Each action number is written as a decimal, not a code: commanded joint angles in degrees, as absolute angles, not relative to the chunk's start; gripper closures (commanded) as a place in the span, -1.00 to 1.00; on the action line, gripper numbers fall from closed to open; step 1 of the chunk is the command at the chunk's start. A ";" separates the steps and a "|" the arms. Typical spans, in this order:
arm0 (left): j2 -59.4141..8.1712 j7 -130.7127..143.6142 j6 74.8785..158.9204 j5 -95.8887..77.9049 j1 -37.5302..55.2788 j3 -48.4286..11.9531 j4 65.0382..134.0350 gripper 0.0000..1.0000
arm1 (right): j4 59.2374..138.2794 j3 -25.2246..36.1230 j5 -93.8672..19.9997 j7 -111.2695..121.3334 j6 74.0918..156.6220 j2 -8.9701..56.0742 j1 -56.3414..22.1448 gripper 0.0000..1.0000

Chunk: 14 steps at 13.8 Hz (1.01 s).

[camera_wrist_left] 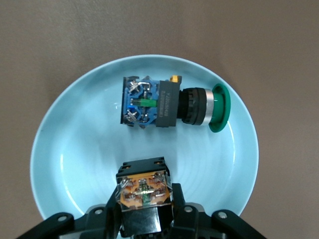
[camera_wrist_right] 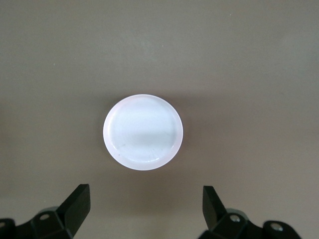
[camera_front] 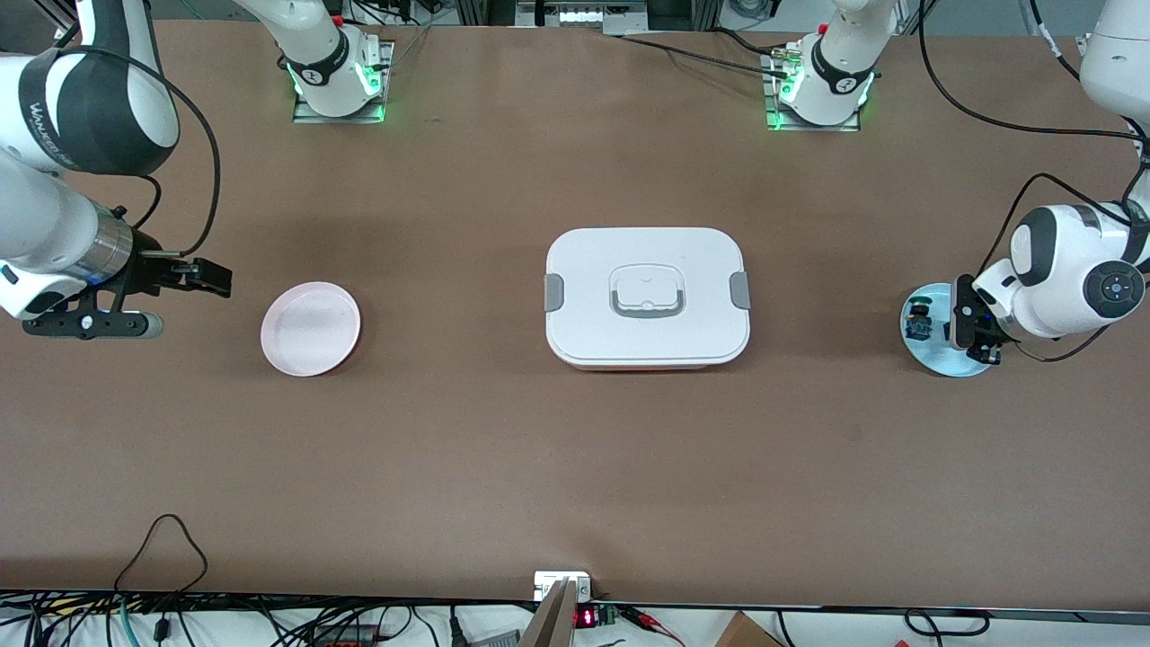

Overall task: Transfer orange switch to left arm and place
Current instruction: 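Lower the switch onto the blue plate and open the left gripper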

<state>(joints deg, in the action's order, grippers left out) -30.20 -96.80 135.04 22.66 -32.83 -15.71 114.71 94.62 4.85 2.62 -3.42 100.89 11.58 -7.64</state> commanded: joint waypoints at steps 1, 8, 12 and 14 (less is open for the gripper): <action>-30.68 -97.56 136.14 24.17 -34.37 -16.70 115.05 -0.20 | 97.73 4.31 3.52 -4.40 103.10 9.49 -6.77 -1.00; -26.56 -99.50 129.93 23.47 -34.28 -19.85 114.00 -1.00 | 92.73 4.83 2.99 -2.64 99.15 9.23 -6.24 -1.00; -22.24 -90.91 112.82 22.77 -34.10 -23.46 105.06 -1.00 | 90.09 4.83 1.05 -0.98 96.34 9.05 -5.80 -1.00; -22.59 -84.59 102.62 13.42 -34.45 -23.56 98.90 -1.00 | 90.09 5.10 1.05 2.45 95.71 9.05 -5.54 -1.00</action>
